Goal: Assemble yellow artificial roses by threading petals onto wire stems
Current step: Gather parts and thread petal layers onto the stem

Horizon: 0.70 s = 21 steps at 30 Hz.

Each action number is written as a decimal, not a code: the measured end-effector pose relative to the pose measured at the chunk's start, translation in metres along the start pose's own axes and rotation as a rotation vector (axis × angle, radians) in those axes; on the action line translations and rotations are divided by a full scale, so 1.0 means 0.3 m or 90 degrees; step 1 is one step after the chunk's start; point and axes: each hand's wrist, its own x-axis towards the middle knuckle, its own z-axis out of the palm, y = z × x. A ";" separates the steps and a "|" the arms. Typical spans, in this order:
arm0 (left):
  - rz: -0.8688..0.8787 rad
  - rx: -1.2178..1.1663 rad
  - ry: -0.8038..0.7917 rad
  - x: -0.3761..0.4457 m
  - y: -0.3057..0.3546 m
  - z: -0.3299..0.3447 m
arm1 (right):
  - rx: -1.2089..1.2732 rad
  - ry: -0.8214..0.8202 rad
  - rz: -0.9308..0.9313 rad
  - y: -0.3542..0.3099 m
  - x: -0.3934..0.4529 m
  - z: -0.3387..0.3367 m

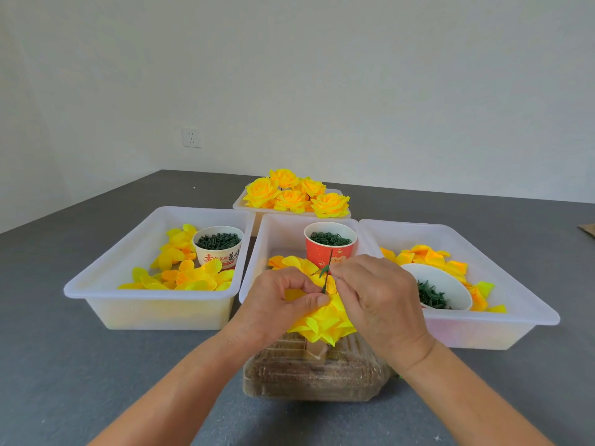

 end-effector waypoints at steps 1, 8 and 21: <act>-0.002 -0.004 0.001 0.000 0.001 0.001 | -0.001 -0.009 -0.021 0.001 -0.008 -0.001; -0.027 -0.051 0.001 -0.009 -0.012 -0.005 | 0.040 -0.107 -0.080 0.032 -0.035 -0.010; -0.046 -0.048 0.006 -0.008 -0.004 -0.005 | 0.432 -0.206 0.449 -0.002 0.019 0.002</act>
